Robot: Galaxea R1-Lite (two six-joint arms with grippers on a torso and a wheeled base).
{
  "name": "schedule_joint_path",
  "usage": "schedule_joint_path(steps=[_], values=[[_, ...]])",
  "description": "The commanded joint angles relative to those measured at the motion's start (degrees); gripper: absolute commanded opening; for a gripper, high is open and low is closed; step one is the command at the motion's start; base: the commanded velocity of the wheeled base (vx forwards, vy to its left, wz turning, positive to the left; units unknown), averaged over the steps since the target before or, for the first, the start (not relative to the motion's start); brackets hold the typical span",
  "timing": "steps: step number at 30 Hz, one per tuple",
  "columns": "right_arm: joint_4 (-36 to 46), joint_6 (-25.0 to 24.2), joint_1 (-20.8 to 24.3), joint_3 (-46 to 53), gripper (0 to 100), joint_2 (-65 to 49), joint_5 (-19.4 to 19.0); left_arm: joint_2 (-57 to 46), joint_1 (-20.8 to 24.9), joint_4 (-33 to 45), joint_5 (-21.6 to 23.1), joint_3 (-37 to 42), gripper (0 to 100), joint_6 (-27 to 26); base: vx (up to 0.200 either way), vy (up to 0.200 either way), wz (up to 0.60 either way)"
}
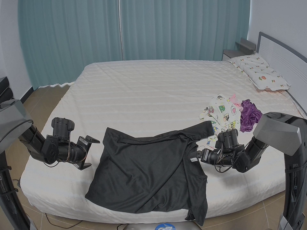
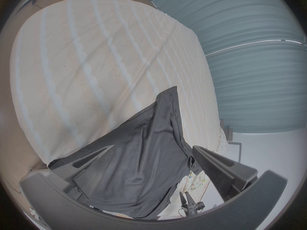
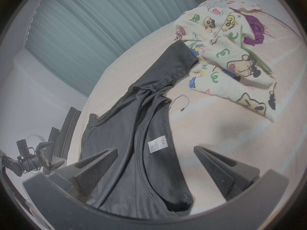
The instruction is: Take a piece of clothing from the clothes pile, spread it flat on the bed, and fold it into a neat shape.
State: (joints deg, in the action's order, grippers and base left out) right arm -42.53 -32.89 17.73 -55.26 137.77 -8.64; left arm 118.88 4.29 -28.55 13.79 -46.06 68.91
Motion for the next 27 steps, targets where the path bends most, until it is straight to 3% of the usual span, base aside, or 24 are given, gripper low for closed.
schedule_joint_path(steps=[1, 14, 15, 27], values=[[1.1, 0.8, 0.6, -2.2, 100, 2.3, -0.1, -0.1, -0.2, 0.0, 0.0, 0.2, 100, 0.0, 0.0, 0.0, 0.0], [2.1, 2.9, 0.6, -6.8, 100, 7.9, -0.1, -0.1, -0.5, 0.0, -0.1, 0.1, 100, -0.1, 0.0, 0.0, 0.0], [1.8, 2.8, 0.6, -6.7, 0, 7.9, 0.1, -0.1, -0.6, 0.0, -0.1, 0.1, 100, -0.1, 0.0, 0.0, 0.0], [1.7, 2.1, -1.7, -3.9, 0, 4.1, 0.2, -0.2, -0.6, 0.1, -0.2, 0.5, 100, -0.2, 0.0, 0.0, 0.0]])
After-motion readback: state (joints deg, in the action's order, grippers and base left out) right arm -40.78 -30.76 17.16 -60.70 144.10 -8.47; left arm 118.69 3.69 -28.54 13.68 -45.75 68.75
